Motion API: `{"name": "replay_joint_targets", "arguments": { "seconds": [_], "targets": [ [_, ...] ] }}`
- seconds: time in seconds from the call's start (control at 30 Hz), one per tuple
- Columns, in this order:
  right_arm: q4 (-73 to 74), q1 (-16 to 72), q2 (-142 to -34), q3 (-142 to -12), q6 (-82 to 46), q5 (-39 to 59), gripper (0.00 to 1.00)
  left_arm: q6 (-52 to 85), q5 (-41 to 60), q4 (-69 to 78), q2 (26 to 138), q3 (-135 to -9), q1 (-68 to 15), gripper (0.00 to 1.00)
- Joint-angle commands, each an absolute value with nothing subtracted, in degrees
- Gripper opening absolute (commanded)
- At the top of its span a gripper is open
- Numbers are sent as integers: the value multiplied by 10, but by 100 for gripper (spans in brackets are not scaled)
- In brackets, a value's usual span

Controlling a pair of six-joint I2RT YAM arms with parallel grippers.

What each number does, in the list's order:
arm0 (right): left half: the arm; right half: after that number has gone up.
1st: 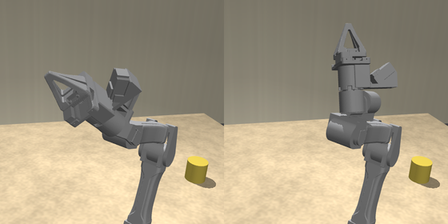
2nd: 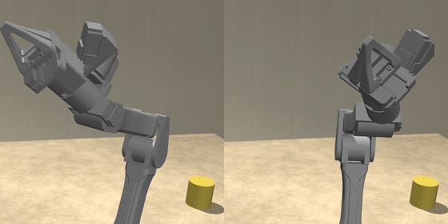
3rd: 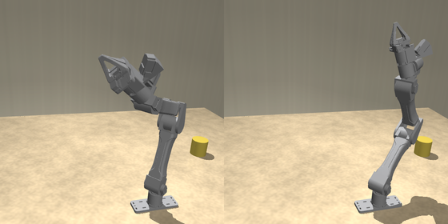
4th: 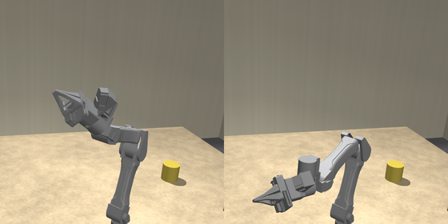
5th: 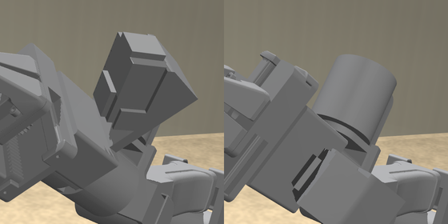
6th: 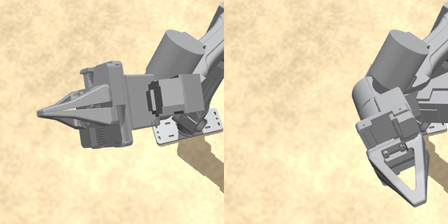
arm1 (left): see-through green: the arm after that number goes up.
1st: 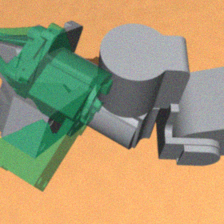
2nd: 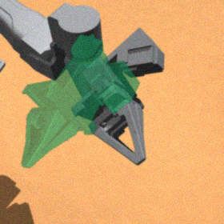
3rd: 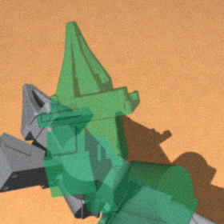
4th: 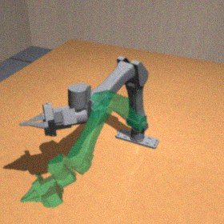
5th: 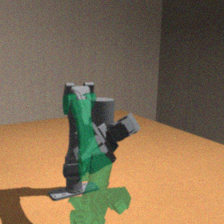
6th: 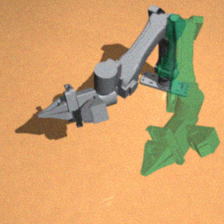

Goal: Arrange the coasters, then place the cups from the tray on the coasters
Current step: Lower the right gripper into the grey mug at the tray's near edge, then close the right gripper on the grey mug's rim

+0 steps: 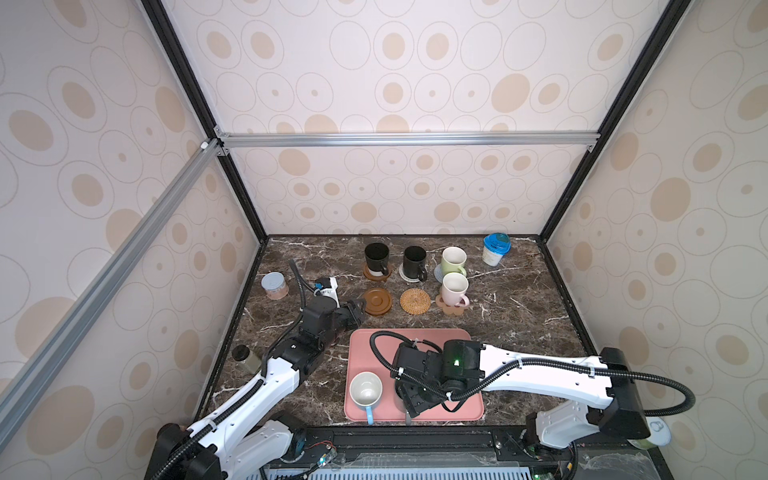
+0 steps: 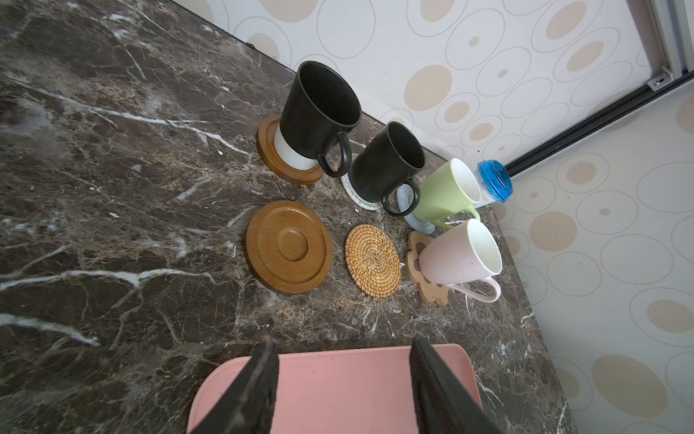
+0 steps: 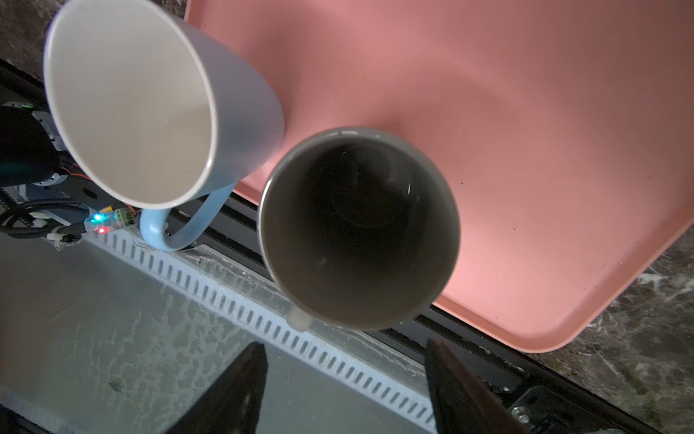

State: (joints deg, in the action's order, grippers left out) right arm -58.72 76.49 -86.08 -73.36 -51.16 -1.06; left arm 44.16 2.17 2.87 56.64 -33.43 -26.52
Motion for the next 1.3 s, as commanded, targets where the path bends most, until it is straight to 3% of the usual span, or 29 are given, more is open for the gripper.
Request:
{"name": "replay_joint_targets", "arguments": {
  "seconds": [0.0, 0.6, 1.27],
  "targets": [
    [-599, 776, -871, -750, -518, -12, 71, 451, 10, 14, 550, -329, -266, 57],
    [-581, 781, -906, -732, -528, -14, 70, 446, 14, 8, 547, -325, -266, 58],
    [-635, 781, -935, -740, -551, -123, 68, 450, 9, 0, 527, -310, -266, 58]
  ]
}}
